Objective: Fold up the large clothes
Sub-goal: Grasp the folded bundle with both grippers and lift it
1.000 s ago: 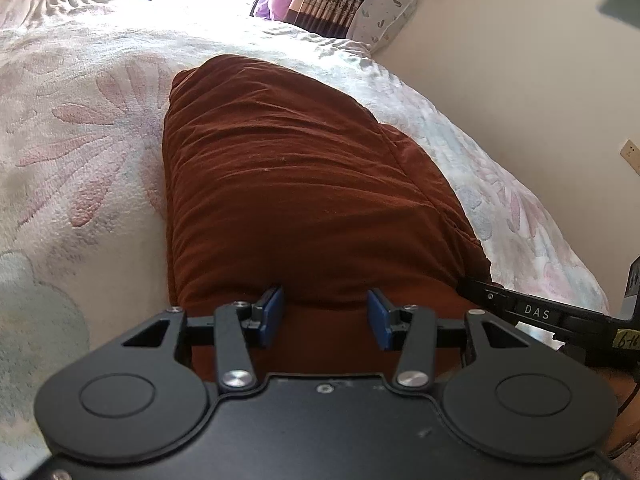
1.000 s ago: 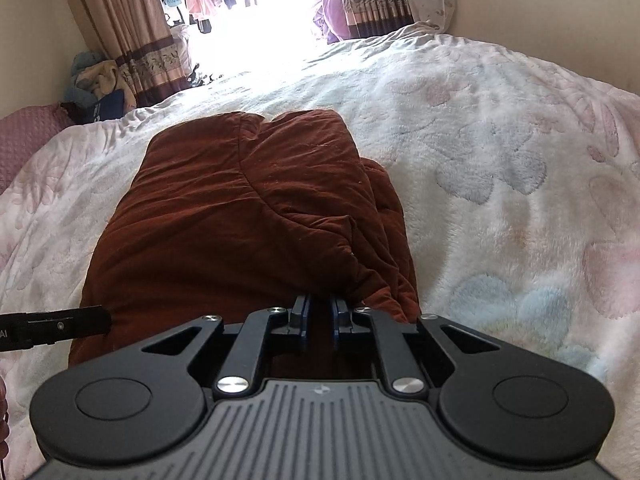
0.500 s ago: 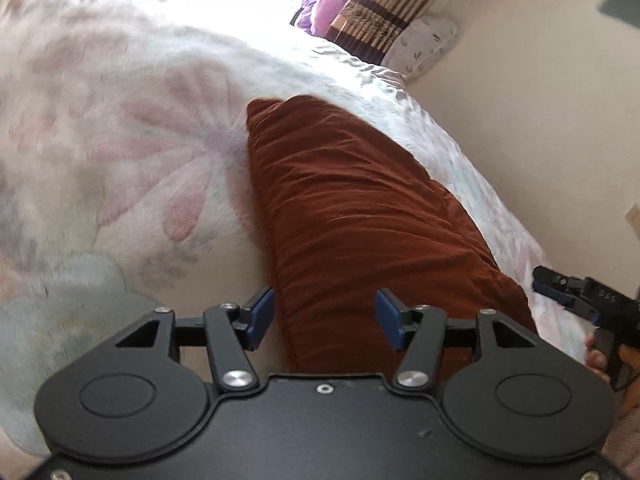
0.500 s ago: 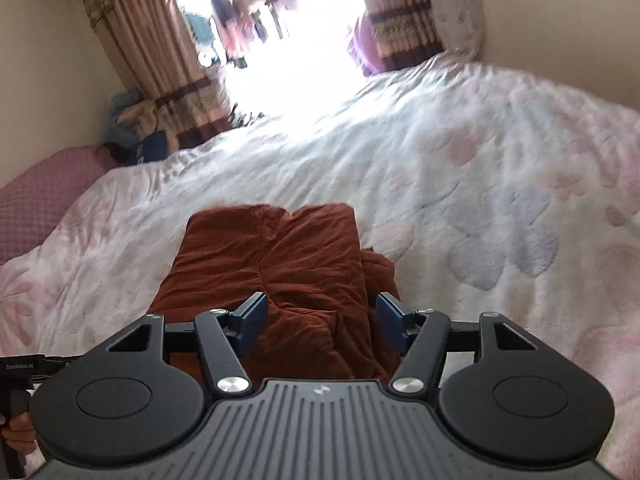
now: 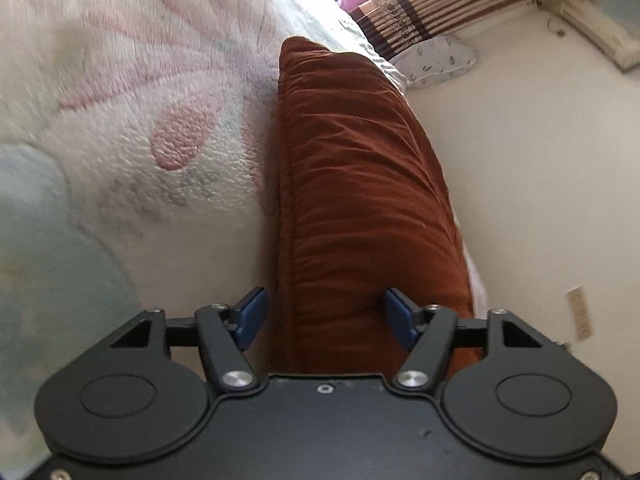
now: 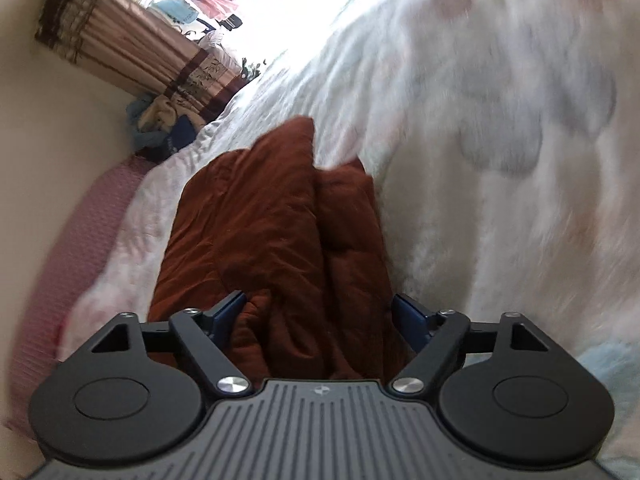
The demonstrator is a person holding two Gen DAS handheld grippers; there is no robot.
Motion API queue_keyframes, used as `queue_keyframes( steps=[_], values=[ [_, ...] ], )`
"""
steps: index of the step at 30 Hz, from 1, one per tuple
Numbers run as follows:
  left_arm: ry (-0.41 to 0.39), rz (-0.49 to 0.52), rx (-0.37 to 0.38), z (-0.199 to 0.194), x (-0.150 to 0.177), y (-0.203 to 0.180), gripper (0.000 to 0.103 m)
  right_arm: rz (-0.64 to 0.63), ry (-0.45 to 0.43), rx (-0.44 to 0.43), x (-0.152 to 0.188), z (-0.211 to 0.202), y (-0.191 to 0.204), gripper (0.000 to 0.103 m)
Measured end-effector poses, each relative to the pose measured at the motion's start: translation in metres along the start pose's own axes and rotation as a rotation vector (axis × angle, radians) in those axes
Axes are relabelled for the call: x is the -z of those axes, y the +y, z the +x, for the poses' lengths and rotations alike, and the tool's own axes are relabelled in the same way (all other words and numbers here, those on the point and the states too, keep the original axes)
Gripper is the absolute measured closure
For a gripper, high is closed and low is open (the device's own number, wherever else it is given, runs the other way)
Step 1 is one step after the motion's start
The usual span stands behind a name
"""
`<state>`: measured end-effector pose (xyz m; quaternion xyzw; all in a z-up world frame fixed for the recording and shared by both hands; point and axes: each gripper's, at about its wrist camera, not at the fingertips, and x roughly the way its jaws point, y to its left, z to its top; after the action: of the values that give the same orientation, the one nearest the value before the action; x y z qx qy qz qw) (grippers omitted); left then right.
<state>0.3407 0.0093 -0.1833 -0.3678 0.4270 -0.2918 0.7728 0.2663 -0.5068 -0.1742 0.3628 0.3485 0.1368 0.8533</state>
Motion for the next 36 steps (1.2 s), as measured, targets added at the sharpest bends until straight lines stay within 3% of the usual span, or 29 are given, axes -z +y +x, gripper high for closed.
queue_keyframes(
  steps=[3,6,10,17,19,23,26,33,36],
  values=[
    [0.033,-0.094,0.103,0.014,-0.007,0.016,0.029,0.07,0.021,-0.079,-0.001,0.012,-0.016,0.005],
    [0.054,-0.112,0.141,0.028,-0.014,0.02,0.02,0.089,0.039,-0.128,-0.004,0.026,-0.023,0.003],
    [0.096,-0.123,0.173,0.048,-0.024,0.017,0.012,0.091,0.061,-0.158,-0.013,0.039,-0.026,0.001],
    [0.115,-0.113,0.161,0.063,-0.031,0.014,0.007,0.098,0.073,-0.168,-0.016,0.055,-0.021,0.001],
    [0.107,-0.118,0.149,0.064,-0.03,0.011,0.007,0.089,0.068,-0.161,-0.016,0.052,-0.017,0.005],
    [0.094,-0.095,0.132,0.061,-0.028,0.0,0.014,0.093,0.052,-0.151,-0.015,0.047,-0.012,0.029],
    [0.079,-0.064,0.115,0.054,-0.025,-0.014,0.016,0.069,0.037,-0.137,-0.011,0.04,-0.003,0.041],
    [0.043,-0.022,0.154,0.028,-0.028,-0.04,0.016,0.066,-0.009,-0.166,-0.008,0.023,0.021,0.049],
    [0.01,-0.006,0.164,-0.004,-0.036,-0.043,0.016,0.038,-0.01,-0.195,-0.009,0.024,0.048,0.049]
  ],
)
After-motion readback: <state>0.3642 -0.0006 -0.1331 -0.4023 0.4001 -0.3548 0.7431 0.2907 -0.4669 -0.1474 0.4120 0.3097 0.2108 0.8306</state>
